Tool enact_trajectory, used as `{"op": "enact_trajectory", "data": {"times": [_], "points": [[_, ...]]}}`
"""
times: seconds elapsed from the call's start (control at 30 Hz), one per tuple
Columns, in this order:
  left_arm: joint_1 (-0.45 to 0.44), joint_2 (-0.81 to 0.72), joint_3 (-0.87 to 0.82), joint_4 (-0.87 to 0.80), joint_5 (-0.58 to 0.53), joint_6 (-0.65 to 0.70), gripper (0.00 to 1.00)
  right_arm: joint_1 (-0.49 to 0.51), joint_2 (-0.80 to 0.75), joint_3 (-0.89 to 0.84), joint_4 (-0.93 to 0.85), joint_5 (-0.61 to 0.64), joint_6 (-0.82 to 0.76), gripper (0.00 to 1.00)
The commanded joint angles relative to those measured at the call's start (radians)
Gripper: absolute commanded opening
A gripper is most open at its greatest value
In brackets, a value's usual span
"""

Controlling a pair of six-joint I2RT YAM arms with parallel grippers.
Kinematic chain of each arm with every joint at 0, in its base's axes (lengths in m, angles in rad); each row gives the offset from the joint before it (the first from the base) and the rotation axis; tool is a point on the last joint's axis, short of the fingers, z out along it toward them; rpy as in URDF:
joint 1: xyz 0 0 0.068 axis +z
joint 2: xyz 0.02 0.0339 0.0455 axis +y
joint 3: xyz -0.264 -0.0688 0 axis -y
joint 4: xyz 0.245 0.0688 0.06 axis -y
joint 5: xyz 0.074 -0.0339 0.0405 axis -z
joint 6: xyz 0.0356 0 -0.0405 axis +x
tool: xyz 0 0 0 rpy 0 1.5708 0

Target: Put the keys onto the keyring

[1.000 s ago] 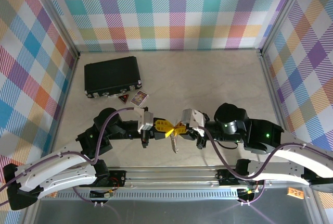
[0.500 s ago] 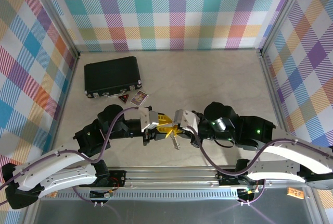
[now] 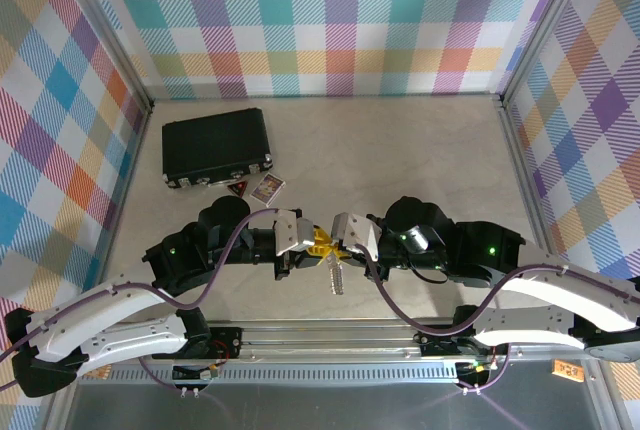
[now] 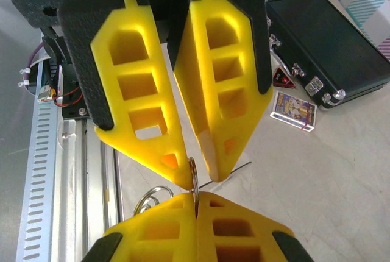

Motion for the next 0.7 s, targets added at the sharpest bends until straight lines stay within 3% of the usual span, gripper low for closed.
{"op": "enact_trajectory", "data": {"times": [0.0, 0.17, 0.4, 0.53, 0.67], "points": [[0.001, 0.006, 0.027, -0.026, -0.011, 0.02, 0.15, 0.016, -0.005, 0.048, 0.024, -0.04, -0.017, 0.0], [0.001, 0.001, 0.023, -0.02, -0.019, 0.02, 0.0, 0.018, 0.0, 0.043, 0.032, -0.05, -0.017, 0.0], [0.001, -0.048, -0.018, 0.104, -0.003, -0.043, 0.0, 0.02, 0.005, 0.04, 0.037, -0.05, -0.019, 0.0], [0.0, -0.071, -0.059, 0.233, 0.05, -0.111, 0.0, 0.021, -0.004, 0.021, 0.069, -0.066, -0.009, 0.14], [0.002, -0.08, -0.104, 0.362, 0.116, -0.178, 0.0, 0.021, -0.024, -0.012, 0.135, -0.096, 0.008, 0.17]]}}
